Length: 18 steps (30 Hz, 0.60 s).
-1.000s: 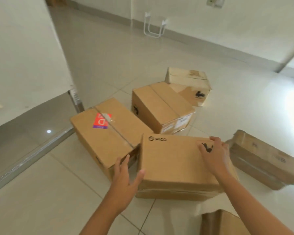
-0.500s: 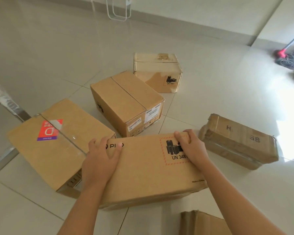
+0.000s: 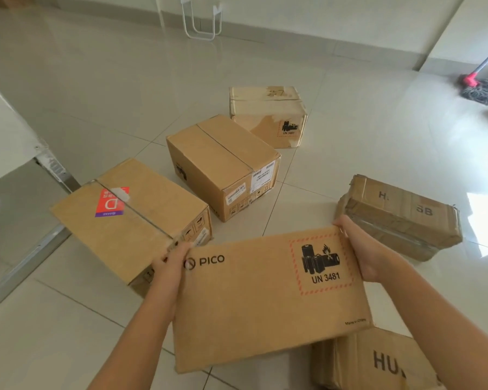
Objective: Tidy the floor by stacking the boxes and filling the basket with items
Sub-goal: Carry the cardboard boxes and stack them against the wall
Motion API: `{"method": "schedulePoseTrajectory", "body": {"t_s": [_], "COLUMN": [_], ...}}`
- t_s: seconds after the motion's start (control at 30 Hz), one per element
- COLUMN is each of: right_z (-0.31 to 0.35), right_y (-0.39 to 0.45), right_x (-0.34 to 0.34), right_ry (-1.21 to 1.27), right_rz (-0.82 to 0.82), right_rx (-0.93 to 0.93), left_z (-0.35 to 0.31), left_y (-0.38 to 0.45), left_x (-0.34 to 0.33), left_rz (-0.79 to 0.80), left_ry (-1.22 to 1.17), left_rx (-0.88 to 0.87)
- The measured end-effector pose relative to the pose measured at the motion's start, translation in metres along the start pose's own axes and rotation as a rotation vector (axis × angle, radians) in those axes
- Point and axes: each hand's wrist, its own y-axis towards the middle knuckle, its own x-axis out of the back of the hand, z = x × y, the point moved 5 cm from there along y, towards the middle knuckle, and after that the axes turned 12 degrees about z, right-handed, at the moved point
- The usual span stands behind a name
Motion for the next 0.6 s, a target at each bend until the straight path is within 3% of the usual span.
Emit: {"method": "schedulePoseTrajectory", "body": {"t_s": [0.07, 0.27, 0.47, 0.6], "right_z": [-0.002, -0.012, 0.001, 0.006], "right_y": [-0.018, -0.089, -0.159, -0.209], "right_x": [-0.006, -0.015, -0.024, -0.064], "right_ry": [-0.005, -0.174, -0.093, -0.056], "right_rz": [0.066, 0.091, 0.101, 0.245], "right_rx": [-0.012, 0.136, 0.428, 0.576], "left_z": [0.008, 0.028, 0.018, 0.002], "left_y": [-0.024, -0.077, -0.141, -0.211], "left_x": [0.002, 0.022, 0.04, 0.07], "left_rz": [0.176, 0.345, 0.398, 0.354], "left_ry": [-0.053, -0.209, -0.252, -0.232], "left_rx": [0.078, 0.005, -0.275, -0.492]}}
